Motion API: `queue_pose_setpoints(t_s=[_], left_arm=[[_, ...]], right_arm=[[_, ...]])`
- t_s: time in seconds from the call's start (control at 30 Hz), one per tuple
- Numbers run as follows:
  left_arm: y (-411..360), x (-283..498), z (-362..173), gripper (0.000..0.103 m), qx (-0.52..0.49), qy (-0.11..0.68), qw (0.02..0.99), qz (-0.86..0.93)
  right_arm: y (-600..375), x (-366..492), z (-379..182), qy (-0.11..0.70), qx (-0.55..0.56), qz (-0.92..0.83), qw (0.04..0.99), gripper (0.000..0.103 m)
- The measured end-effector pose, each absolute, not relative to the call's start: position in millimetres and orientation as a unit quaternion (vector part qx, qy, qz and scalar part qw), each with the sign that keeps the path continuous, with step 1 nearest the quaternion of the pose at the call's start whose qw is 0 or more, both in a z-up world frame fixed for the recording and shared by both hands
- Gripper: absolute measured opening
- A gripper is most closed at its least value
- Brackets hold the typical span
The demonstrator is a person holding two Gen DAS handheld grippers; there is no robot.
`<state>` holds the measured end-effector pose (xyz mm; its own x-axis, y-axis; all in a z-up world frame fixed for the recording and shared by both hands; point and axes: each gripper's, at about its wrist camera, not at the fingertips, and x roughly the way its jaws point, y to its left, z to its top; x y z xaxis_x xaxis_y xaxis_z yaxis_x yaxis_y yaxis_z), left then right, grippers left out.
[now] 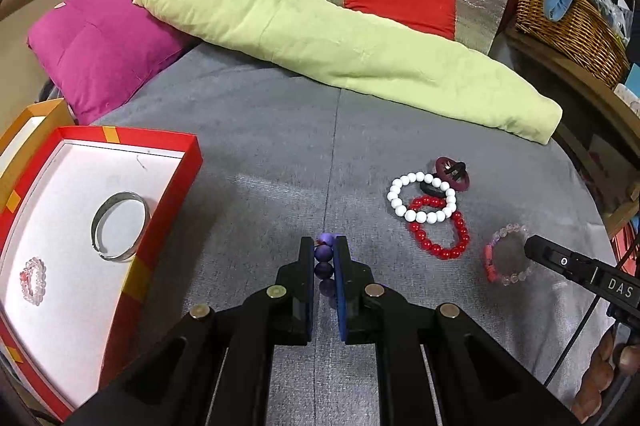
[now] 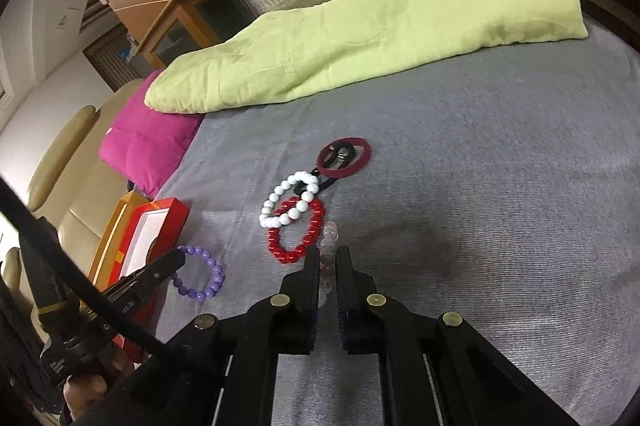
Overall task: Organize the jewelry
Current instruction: 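Carry both held bracelets over the red-rimmed white box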
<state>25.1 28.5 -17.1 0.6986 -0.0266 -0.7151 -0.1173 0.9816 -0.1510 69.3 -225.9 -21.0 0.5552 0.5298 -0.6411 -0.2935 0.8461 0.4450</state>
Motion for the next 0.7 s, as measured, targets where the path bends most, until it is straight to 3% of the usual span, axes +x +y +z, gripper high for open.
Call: queue_pose_setpoints(t_s=[0.7], left_arm=[[57.5,-8.4,8.4,0.01,-0.092,0.383,0.918,0.043]], right_arm=[[-183.0,27.0,-7.0,0.409,0.107,0.252,0.87,0.008]])
